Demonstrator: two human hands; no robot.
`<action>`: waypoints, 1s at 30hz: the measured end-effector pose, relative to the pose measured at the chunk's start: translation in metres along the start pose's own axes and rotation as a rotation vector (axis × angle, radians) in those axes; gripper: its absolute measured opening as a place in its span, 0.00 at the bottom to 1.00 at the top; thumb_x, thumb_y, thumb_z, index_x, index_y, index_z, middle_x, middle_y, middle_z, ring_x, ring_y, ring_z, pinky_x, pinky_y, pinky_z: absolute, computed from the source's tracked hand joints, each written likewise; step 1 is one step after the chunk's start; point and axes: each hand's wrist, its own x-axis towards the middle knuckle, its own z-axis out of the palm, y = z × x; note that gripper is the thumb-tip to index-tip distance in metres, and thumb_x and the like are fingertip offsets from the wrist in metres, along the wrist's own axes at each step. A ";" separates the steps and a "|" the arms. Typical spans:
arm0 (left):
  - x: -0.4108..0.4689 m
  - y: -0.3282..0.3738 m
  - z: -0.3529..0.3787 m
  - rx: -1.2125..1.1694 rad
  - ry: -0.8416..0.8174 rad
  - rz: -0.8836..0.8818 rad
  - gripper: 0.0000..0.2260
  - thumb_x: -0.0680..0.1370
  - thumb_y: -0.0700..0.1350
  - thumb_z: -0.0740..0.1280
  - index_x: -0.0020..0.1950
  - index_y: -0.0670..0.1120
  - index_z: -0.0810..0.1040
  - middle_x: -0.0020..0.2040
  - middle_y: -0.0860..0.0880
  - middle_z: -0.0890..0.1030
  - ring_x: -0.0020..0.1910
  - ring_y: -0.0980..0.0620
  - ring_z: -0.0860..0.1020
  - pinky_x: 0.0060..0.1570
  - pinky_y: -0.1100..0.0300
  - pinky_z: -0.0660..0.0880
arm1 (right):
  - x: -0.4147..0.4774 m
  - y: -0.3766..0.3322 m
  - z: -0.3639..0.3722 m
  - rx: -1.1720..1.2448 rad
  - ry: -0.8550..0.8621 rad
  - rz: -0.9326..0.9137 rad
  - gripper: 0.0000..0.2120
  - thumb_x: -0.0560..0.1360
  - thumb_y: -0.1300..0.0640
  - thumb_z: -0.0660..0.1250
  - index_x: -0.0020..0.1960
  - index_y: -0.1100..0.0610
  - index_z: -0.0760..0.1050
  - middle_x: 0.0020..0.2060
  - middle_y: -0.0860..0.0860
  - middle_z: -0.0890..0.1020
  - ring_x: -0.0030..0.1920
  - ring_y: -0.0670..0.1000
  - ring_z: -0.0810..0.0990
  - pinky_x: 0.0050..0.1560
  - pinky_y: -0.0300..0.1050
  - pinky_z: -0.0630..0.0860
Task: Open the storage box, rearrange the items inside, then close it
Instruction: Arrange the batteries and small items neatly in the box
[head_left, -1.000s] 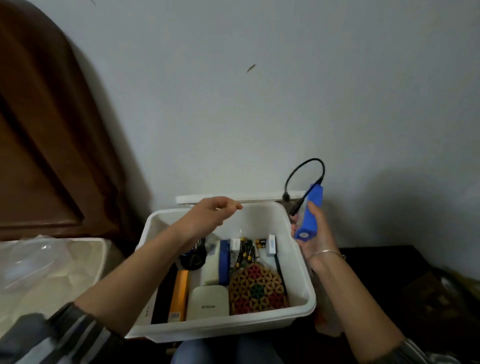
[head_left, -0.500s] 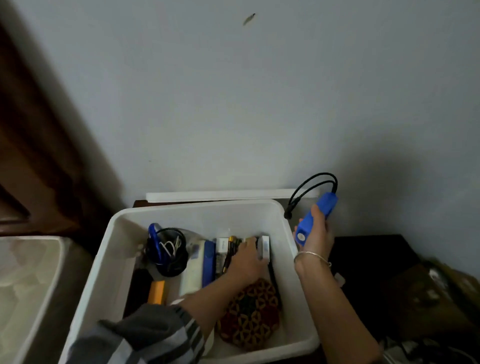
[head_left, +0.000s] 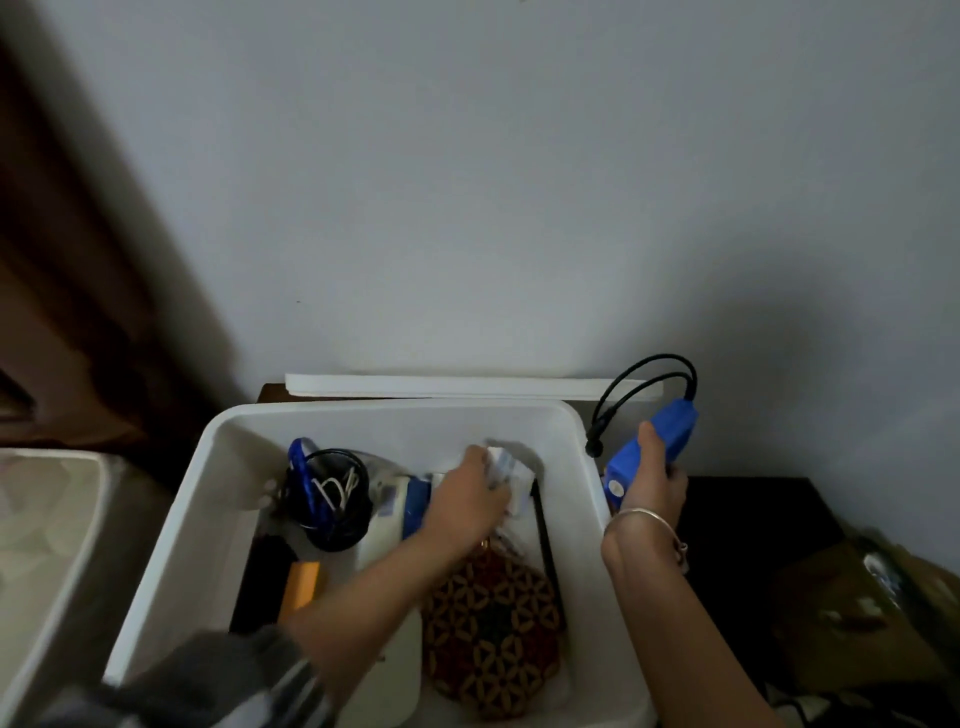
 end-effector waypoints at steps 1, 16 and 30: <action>-0.006 -0.006 -0.019 -0.026 -0.020 -0.016 0.09 0.80 0.47 0.63 0.57 0.46 0.69 0.48 0.46 0.79 0.42 0.47 0.79 0.39 0.57 0.75 | -0.002 0.000 0.000 -0.013 -0.008 -0.020 0.25 0.71 0.48 0.70 0.63 0.60 0.70 0.49 0.55 0.78 0.40 0.52 0.78 0.36 0.41 0.75; -0.020 -0.008 -0.016 0.966 -0.056 0.171 0.15 0.79 0.46 0.65 0.65 0.44 0.74 0.64 0.45 0.69 0.62 0.45 0.71 0.54 0.53 0.75 | -0.013 -0.001 0.002 -0.051 -0.010 -0.043 0.26 0.71 0.46 0.70 0.64 0.55 0.70 0.43 0.46 0.77 0.39 0.43 0.76 0.34 0.36 0.70; 0.029 0.022 0.079 -0.283 -0.323 -0.506 0.17 0.82 0.38 0.55 0.70 0.35 0.69 0.65 0.37 0.75 0.60 0.41 0.76 0.54 0.53 0.75 | -0.006 0.010 0.003 -0.206 -0.032 -0.243 0.30 0.70 0.46 0.71 0.68 0.51 0.66 0.50 0.47 0.77 0.42 0.41 0.77 0.40 0.37 0.71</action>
